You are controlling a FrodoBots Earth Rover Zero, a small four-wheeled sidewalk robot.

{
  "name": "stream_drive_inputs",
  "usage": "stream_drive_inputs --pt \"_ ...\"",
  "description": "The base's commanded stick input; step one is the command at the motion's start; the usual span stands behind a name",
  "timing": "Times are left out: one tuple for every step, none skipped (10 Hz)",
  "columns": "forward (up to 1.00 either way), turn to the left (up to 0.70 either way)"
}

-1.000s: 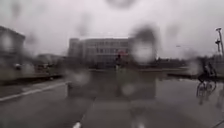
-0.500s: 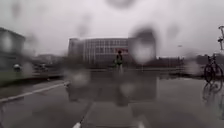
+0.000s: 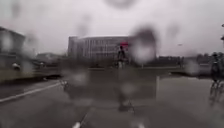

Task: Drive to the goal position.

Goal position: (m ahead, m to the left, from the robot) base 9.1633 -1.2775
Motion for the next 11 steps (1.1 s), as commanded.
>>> stream_drive_inputs --pt "0.7 0.01" --pt "0.7 0.01" --pt "0.7 0.01" --pt "0.7 0.01" --pt "0.7 0.01" --pt "0.7 0.01" --pt "0.7 0.01" --pt "0.7 0.01" --pt "0.7 0.01" --pt "0.7 0.01" --pt "0.7 0.01"
